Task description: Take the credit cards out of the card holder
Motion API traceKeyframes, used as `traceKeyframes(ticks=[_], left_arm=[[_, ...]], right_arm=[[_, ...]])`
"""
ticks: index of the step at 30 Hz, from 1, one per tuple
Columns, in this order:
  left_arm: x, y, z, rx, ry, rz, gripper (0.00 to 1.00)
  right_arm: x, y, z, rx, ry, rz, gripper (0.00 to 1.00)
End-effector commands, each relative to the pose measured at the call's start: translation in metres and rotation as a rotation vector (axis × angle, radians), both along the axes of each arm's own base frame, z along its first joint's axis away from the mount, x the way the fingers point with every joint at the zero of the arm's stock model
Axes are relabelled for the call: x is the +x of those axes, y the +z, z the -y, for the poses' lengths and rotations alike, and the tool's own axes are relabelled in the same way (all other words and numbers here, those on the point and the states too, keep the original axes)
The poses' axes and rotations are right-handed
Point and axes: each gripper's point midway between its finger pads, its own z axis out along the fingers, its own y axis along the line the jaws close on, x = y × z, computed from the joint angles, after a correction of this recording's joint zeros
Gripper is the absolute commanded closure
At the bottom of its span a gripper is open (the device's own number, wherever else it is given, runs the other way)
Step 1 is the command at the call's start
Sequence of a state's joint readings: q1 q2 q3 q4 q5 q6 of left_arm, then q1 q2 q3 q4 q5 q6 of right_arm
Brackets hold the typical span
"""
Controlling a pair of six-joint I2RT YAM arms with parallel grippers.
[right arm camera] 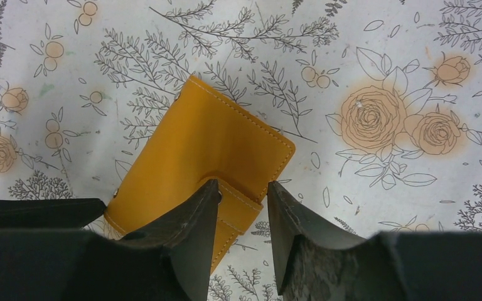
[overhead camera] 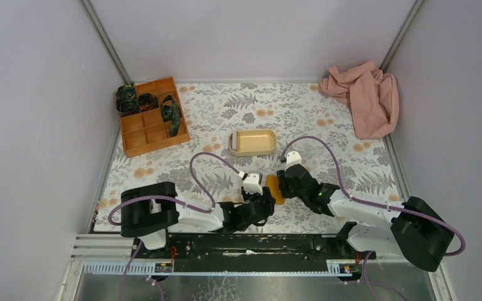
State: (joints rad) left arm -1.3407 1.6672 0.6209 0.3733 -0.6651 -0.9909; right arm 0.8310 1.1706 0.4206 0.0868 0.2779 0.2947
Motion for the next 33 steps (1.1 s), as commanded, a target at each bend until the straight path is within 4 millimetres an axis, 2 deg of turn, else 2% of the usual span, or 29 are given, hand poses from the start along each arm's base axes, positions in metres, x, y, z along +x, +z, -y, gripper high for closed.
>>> traceKeyframes(ticks=[1,8,12,16,20,25,31,33], left_arm=[[0.011,-0.004,-0.007,0.085,0.063,0.011,0.42],[0.020,-0.023,-0.024,0.049,0.126,-0.055,0.44],[0.022,-0.034,-0.034,0.065,0.140,-0.080,0.44],[0.022,-0.039,-0.035,0.072,0.138,-0.092,0.44],[0.024,-0.039,-0.033,0.075,0.136,-0.099,0.44],[0.026,-0.032,-0.031,0.063,0.133,-0.093,0.44],[0.026,-0.028,-0.033,0.053,0.134,-0.090,0.44],[0.026,-0.028,-0.035,0.049,0.137,-0.092,0.44]], right_arm=[[0.001,0.007,-0.003,-0.003,0.001,0.039,0.58],[-0.003,0.008,-0.009,-0.015,0.025,0.053,0.58],[-0.007,0.005,-0.012,-0.021,0.047,0.040,0.51],[-0.009,-0.004,-0.013,-0.043,0.055,0.009,0.48],[-0.011,-0.012,-0.015,-0.067,0.056,-0.025,0.49],[-0.013,-0.019,-0.015,-0.094,0.043,-0.060,0.58],[-0.013,-0.022,-0.010,-0.118,0.017,-0.073,0.85],[-0.013,-0.022,-0.010,-0.117,0.011,-0.074,0.87]])
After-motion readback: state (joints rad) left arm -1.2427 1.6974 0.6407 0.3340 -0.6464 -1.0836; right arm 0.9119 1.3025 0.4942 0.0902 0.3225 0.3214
